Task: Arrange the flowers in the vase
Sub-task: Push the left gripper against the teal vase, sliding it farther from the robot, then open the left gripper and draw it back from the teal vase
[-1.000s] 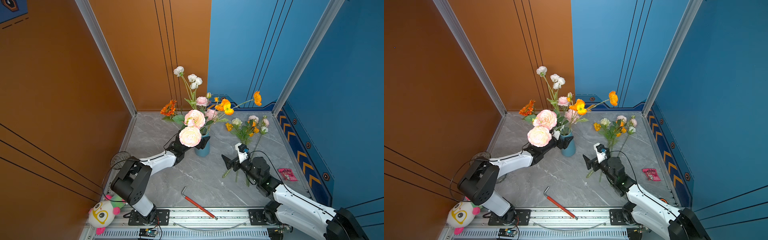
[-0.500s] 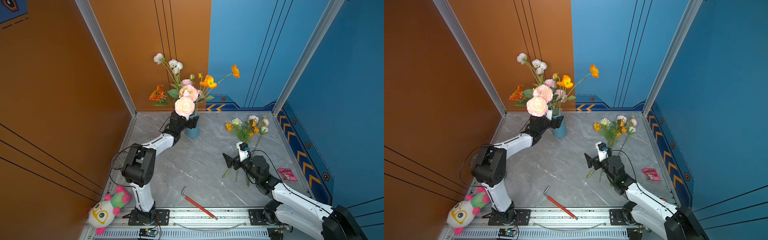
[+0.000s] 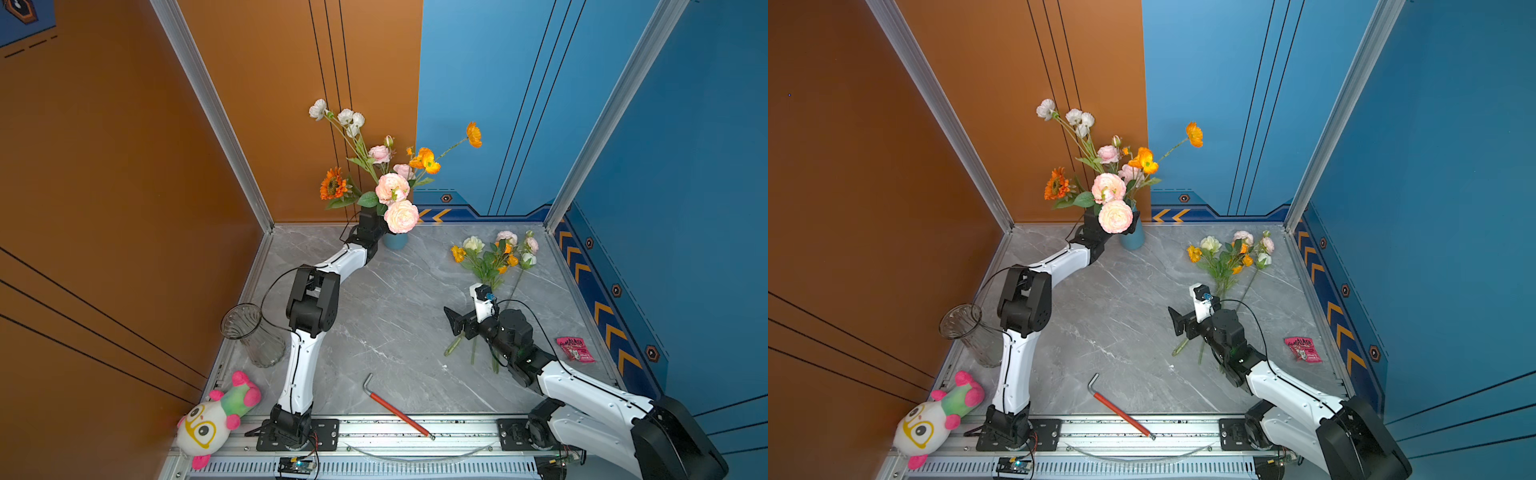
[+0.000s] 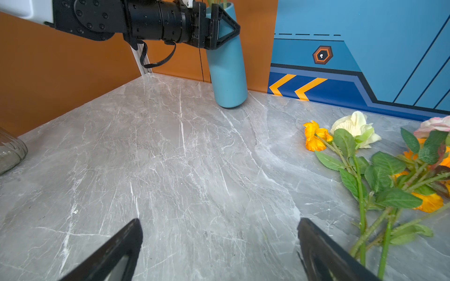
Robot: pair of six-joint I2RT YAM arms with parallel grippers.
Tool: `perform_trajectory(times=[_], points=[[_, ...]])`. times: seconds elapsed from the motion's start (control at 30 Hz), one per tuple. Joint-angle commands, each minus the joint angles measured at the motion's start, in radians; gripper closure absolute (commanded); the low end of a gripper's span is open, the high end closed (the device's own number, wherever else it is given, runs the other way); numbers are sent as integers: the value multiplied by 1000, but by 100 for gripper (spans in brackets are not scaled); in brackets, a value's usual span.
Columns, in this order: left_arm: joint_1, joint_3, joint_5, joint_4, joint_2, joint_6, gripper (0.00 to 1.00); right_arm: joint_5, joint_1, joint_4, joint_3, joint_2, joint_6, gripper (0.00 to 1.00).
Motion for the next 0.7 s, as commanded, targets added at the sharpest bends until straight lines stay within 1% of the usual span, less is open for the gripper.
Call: perform_trajectory(times=[0.0,0.13,0.23,0.27,0.33,0.4,0.47,0.5,0.57,0.6,0.67], points=[[-15,119,-24,117,-46,26,84,-14,-8,20,14,1,14,0],[-13,141,-22,98,-23,24,81,-12,-10,18,13,4,13,0],[-10,137,-21,98,-16,16,76,-7,-10,20,12,7,10,0],[-10,133,-23,99,-15,13,72,-5,-11,20,12,9,11,0],[-10,127,-22,98,-13,9,60,-4,-13,21,13,10,11,0],[-10,117,-19,98,-14,7,41,-6,-13,21,13,11,10,0],[-10,98,-21,99,-20,7,25,-5,-13,22,13,10,13,0],[-10,93,-26,99,-21,8,19,-6,-14,22,13,10,12,0],[-9,82,-26,100,-19,11,9,-6,-14,22,12,10,13,0],[-7,78,-30,99,-19,12,6,-7,-14,22,13,11,13,0],[-3,70,-27,99,-17,14,3,-7,-14,22,13,10,14,0]])
